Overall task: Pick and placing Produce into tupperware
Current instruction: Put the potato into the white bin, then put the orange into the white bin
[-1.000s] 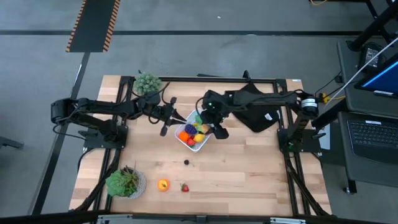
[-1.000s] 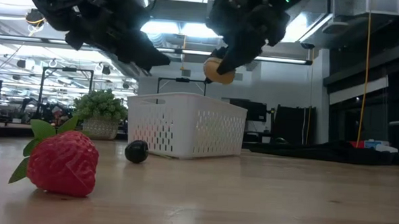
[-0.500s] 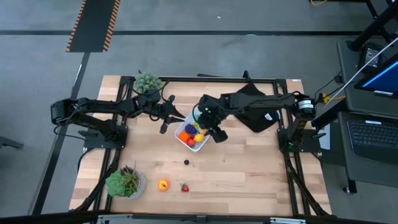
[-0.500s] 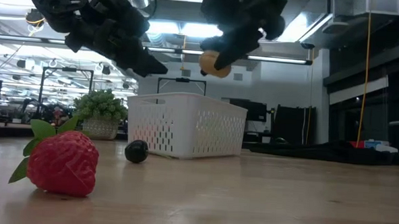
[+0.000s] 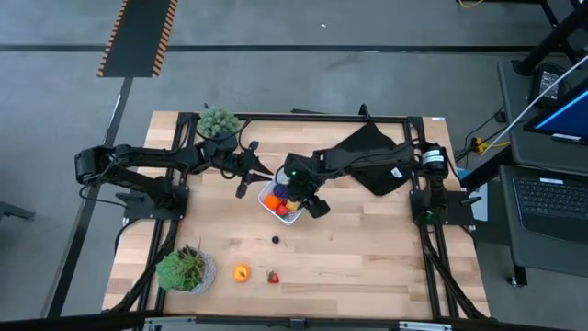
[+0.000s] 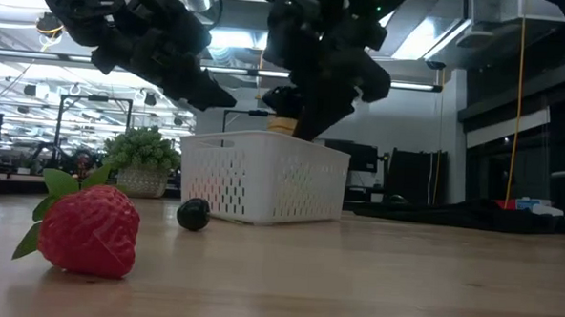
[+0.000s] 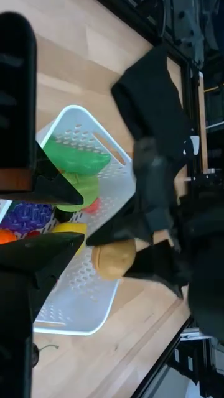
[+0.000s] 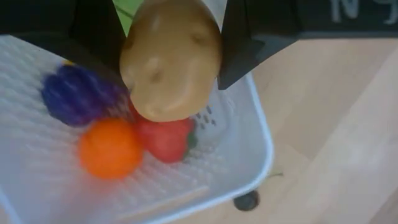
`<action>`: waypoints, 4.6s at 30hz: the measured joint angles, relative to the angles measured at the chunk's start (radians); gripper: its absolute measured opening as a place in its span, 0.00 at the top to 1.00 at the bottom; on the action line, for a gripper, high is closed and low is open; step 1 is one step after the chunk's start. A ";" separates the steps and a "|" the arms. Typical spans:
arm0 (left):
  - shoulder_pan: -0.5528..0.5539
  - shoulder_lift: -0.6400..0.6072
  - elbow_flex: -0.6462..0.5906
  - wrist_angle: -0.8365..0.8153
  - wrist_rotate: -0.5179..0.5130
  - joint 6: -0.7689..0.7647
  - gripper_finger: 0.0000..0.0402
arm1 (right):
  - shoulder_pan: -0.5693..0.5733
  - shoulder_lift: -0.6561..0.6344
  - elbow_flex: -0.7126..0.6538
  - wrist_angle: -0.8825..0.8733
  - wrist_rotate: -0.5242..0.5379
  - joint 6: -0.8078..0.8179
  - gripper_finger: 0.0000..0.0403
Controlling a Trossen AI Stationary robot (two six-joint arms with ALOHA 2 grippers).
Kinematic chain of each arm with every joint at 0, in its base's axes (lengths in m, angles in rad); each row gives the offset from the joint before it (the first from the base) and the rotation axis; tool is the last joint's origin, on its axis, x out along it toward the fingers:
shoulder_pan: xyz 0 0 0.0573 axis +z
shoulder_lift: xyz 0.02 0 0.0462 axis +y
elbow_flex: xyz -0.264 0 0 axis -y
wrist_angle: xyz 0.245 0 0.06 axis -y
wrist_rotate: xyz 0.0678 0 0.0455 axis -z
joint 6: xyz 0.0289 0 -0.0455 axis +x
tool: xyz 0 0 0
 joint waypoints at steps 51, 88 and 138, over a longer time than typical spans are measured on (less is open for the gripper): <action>0.000 0.000 0.000 -0.018 -0.001 0.025 0.88 | 0.024 0.018 0.000 0.060 -0.011 -0.052 0.41; -0.113 -0.170 0.002 -0.170 -0.014 0.002 0.79 | -0.002 -0.391 -0.337 0.241 -0.157 0.254 0.26; -0.643 0.111 0.437 -0.692 -0.261 0.249 0.98 | 0.144 -0.541 -0.759 0.928 -0.077 0.425 0.26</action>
